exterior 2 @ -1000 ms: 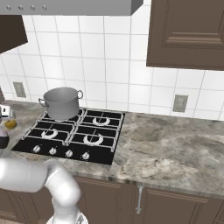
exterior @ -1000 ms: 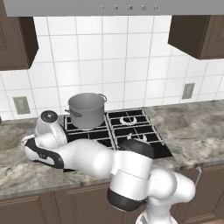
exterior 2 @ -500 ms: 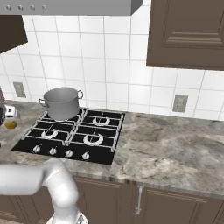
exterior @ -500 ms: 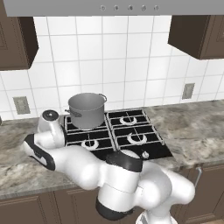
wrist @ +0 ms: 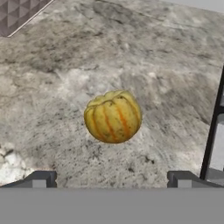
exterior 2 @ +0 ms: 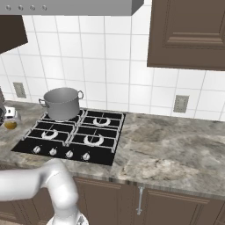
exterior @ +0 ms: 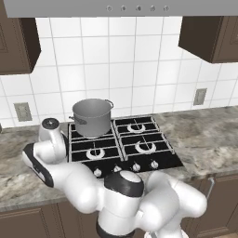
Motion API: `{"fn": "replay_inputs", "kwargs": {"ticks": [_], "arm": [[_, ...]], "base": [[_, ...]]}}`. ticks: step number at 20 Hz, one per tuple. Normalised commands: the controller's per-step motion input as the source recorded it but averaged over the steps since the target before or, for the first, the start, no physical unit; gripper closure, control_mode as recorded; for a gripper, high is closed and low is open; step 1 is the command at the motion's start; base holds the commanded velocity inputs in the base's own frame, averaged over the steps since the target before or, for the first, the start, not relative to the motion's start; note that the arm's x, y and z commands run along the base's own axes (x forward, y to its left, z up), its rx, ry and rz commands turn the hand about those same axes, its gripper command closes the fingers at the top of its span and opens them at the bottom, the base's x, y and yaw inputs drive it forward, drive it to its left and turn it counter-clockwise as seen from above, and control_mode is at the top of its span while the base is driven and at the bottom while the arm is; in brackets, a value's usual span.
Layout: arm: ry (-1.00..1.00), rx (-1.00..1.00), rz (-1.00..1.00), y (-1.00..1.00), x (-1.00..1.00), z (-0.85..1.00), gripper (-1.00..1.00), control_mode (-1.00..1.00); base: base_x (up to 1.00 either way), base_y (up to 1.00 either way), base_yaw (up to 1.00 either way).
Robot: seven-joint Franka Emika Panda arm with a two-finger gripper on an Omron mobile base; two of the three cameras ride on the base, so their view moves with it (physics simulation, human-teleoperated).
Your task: Turn on the burner for the pot on the stove. Wait thirty seconds for the pot to heat up. Then add the squash to the pot.
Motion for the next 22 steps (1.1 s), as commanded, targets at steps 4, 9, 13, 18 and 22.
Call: {"fn": "replay_inputs", "kwargs": {"ticks": [4,9,13,18,22], "arm": [[0.0,0.0,0.0,0.13,0.08,-0.02,-1.0,-1.0],[0.0,-0.01,0.0,0.21,0.2,-0.11,-1.0,-1.0],[0.0,-0.03,0.0,0.17,0.28,-0.13,-1.0,-1.0],[0.0,-0.04,0.0,0.09,0.35,-0.11,-1.0,-1.0],[0.0,-0.02,0.0,0.0,0.32,-0.04,-1.0,-1.0]], "base": [[0.0,0.0,0.0],[0.0,0.0,0.0],[0.0,0.0,0.0],[0.0,0.0,0.0],[0.0,0.0,0.0]]}}
